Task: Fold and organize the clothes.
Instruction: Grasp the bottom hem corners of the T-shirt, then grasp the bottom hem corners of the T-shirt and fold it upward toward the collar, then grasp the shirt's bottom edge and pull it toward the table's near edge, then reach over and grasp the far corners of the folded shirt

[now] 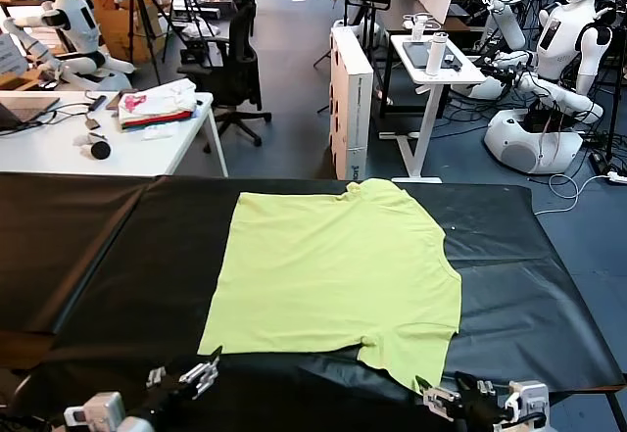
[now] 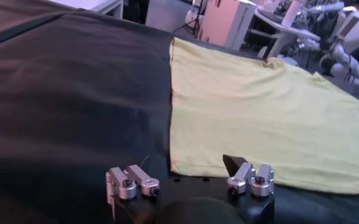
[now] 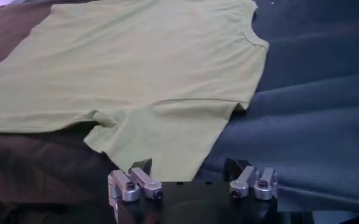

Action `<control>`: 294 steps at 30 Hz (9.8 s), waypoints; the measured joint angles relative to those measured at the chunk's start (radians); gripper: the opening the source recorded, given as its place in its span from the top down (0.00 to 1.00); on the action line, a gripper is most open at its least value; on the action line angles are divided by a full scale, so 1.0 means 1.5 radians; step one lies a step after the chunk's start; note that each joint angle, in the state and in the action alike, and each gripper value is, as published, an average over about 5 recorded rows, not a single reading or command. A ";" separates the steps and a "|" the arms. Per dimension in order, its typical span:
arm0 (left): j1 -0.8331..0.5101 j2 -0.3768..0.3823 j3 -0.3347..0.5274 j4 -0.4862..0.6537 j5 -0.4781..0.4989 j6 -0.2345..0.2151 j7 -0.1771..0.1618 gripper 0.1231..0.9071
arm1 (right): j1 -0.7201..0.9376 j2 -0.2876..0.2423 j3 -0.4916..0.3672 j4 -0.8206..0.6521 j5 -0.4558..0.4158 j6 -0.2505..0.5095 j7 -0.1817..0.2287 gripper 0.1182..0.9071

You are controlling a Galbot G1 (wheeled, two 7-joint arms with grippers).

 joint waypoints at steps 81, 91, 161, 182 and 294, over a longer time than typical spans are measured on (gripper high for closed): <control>-0.264 -0.102 0.029 0.165 0.022 -0.081 0.002 0.97 | 0.385 0.054 -0.145 -0.282 -0.075 0.125 -0.088 0.97; -0.307 -0.071 0.032 0.219 0.015 -0.081 0.004 0.97 | 0.456 0.071 -0.202 -0.357 -0.092 0.126 -0.092 0.97; -0.157 -0.035 0.031 0.119 0.060 -0.045 -0.012 0.97 | 0.238 -0.177 -0.082 -0.182 0.033 0.021 -0.088 0.97; -0.041 0.025 -0.008 0.058 0.066 -0.031 -0.033 0.81 | 0.172 -0.181 -0.018 -0.116 0.079 0.027 -0.110 0.56; -0.714 0.088 0.134 0.469 -0.172 0.225 0.025 0.97 | 0.827 0.047 -0.365 -0.557 -0.007 -0.022 -0.136 0.97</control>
